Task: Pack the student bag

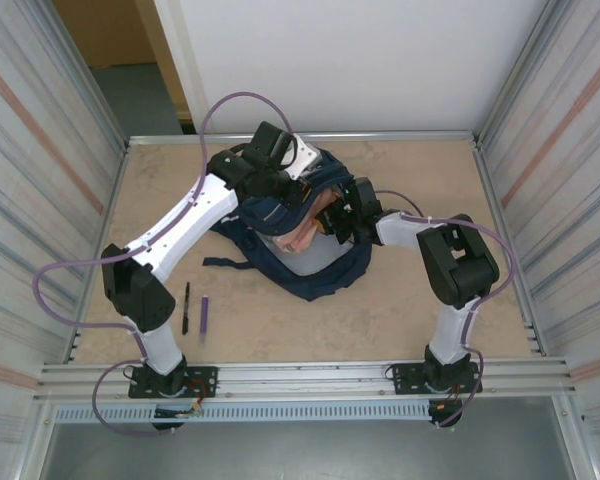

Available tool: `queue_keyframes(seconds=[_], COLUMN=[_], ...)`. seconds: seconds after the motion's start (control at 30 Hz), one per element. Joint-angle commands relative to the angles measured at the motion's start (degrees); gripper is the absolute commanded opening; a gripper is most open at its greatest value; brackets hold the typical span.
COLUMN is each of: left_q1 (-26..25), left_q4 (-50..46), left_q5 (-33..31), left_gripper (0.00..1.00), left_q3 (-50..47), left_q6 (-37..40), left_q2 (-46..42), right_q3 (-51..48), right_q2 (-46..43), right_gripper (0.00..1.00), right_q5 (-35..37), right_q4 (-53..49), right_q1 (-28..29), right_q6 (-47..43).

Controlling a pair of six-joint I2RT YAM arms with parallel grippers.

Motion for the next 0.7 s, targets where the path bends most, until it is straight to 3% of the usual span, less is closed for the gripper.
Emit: queue_keyframes(seconds=[0.0,0.17,0.37,0.47,0.6,0.67], left_q1=[-0.5,-0.5,-0.5,-0.5,-0.4,-0.2], left_q4=[4.1,4.7,5.5,7.0,7.7,7.4], left_q5=[8.3,10.1,10.7,12.2,13.7,13.6], left_gripper=[0.00,0.00,0.00,0.00,0.00,0.00], left_q3=[4.2,4.2,2.8,1.2,0.6,0.0], left_q6=[-1.8,-4.2,-5.2,-5.4,-5.5,-5.2], left_q2=[-1.7,-1.1,-0.6,-1.0,-1.1,-1.7], right_q3=[0.8,3.1,6.0,7.7,10.1,11.0], right_q2=[1.7,2.4,10.3,13.0,15.4,16.4], right_gripper=[0.00,0.00,0.01,0.08,0.13,0.23], right_q5=[6.8,12.6,6.5,6.6,8.4,8.1], right_q4=[2.9,2.5,18.4,22.9,21.7,21.1], right_q1=[0.3,1.6,4.3,6.0,6.8,6.9], right_q6=[8.8,12.0,23.8,27.6,26.9,26.4])
